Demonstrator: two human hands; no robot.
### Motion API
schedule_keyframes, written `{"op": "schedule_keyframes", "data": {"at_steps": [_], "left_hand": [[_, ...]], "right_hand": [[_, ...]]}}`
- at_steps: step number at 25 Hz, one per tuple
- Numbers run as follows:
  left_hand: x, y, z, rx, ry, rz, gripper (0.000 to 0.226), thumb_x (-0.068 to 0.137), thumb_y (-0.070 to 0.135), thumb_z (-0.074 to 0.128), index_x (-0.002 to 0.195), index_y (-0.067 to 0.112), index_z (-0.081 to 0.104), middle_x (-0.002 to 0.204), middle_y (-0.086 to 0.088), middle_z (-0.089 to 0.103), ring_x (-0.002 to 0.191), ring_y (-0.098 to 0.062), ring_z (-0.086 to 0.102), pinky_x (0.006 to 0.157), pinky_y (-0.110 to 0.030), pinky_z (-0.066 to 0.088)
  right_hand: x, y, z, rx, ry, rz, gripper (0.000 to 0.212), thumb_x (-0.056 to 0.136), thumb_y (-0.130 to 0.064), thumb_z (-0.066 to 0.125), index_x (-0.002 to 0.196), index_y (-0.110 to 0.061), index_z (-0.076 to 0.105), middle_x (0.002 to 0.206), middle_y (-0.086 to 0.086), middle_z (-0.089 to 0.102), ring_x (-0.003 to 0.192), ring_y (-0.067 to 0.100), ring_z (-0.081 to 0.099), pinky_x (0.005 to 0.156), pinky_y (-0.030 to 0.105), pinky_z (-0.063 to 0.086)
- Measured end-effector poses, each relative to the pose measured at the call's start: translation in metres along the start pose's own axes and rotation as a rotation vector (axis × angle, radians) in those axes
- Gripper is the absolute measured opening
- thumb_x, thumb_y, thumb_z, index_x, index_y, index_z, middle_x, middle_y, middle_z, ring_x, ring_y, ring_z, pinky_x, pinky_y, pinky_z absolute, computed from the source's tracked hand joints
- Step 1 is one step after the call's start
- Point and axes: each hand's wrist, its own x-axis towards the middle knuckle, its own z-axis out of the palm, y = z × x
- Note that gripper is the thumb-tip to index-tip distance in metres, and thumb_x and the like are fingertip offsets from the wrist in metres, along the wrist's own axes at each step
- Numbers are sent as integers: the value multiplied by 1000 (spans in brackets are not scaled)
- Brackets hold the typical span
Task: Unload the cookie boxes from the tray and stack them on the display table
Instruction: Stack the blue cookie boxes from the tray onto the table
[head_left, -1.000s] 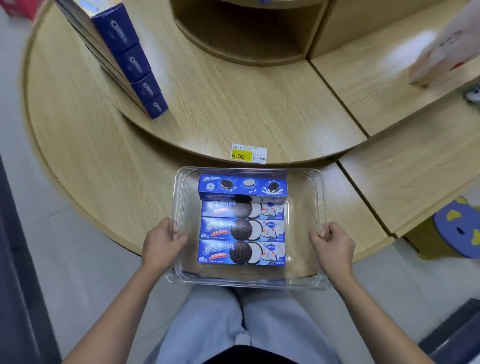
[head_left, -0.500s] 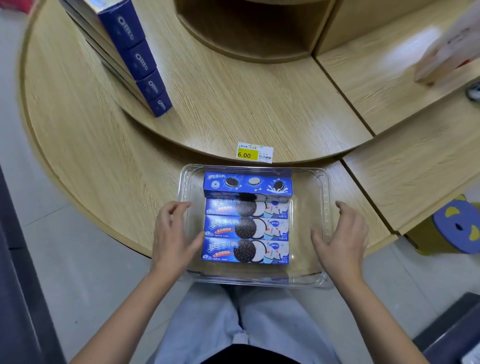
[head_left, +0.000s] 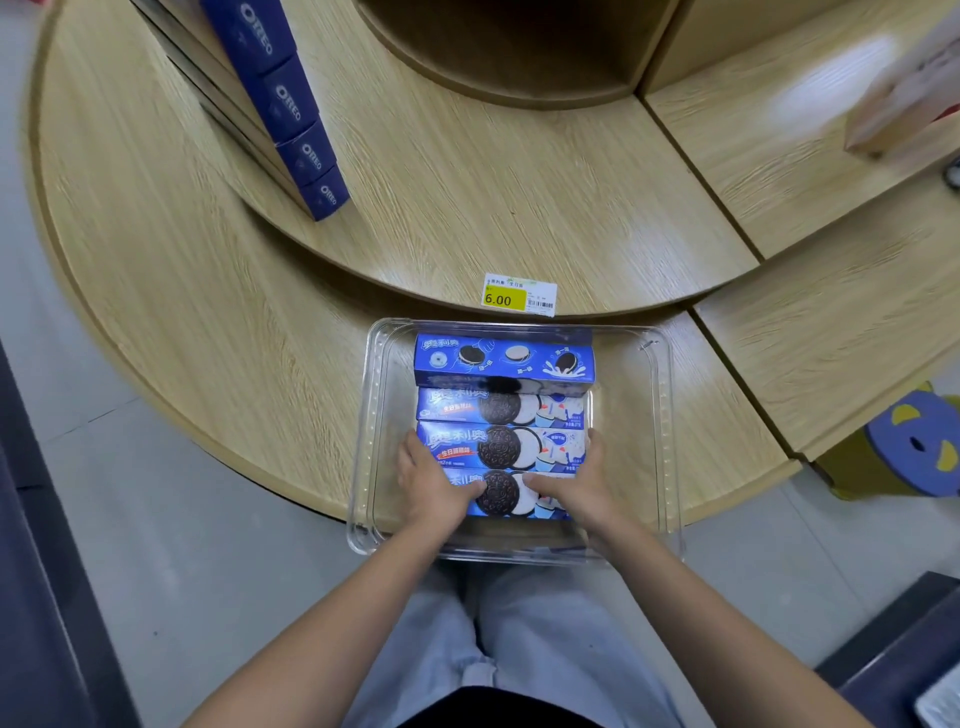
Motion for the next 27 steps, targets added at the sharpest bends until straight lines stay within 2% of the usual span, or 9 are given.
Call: {"op": "schedule_keyframes", "data": {"at_steps": [2,3,7,11,14,16,19,23,27], "left_hand": [[2,3,3,19,8,-57,118,49,27,89,142,10,18,144,-16,29,133,-35,32,107,-47,33],[3,4,4,33,13,-71,119,47,27,89,141,10,18,144,-16,30,133,-35,33,107,-48,34],[5,8,5,63,44,-105,115,46,27,90,138,9,22,141,-15,36,128,-36,39,103,-48,38],[4,7,0,76,-1,-39,104,55,23,87,137,8,26,136,-16,41,121,-35,46,96,-41,43],[1,2,-11,70,-17,39,94,53,24,87,131,13,37,126,-11,52,115,-32,53,90,-41,47],[-6,1,-21,15,-2,69,86,49,27,88,122,20,44,116,-5,60,107,-28,59,86,-42,50],[-21,1,-38,-36,42,116,74,47,32,86,112,29,50,106,4,66,97,-21,63,79,-39,52],[-37,4,-59,-88,117,199,83,49,34,85,121,36,45,113,6,63,99,-18,63,83,-42,53],[-40,27,-85,-252,182,315,84,54,22,87,127,33,45,122,7,59,99,-13,63,87,-39,54]], "right_hand": [[22,20,9,46,37,93,125,26,-46,90,130,-34,23,116,0,62,101,23,64,87,47,55],[22,20,12,26,60,123,124,24,-48,89,129,-29,26,118,3,60,102,25,63,88,46,54],[2,-7,17,-103,110,104,81,49,-27,85,113,-13,37,118,11,59,105,30,60,92,47,50],[1,-7,11,-188,110,68,62,63,-18,82,111,-7,44,109,5,63,97,25,63,87,39,52],[-7,-12,5,-221,106,38,60,63,-18,82,113,-6,50,108,6,67,93,24,65,80,35,52],[-20,-19,-2,-233,108,0,58,66,-16,80,114,-6,49,105,5,64,92,22,62,75,28,46],[-43,-30,-12,-218,118,-65,54,67,-12,79,112,-7,49,104,5,65,91,22,62,75,29,46],[-71,-51,-18,-142,131,-177,51,67,-5,76,107,-15,48,103,3,67,92,21,65,86,44,53],[-92,-85,-30,-12,172,-348,56,66,-2,76,107,-24,47,95,-11,63,84,8,64,82,39,55]]}}
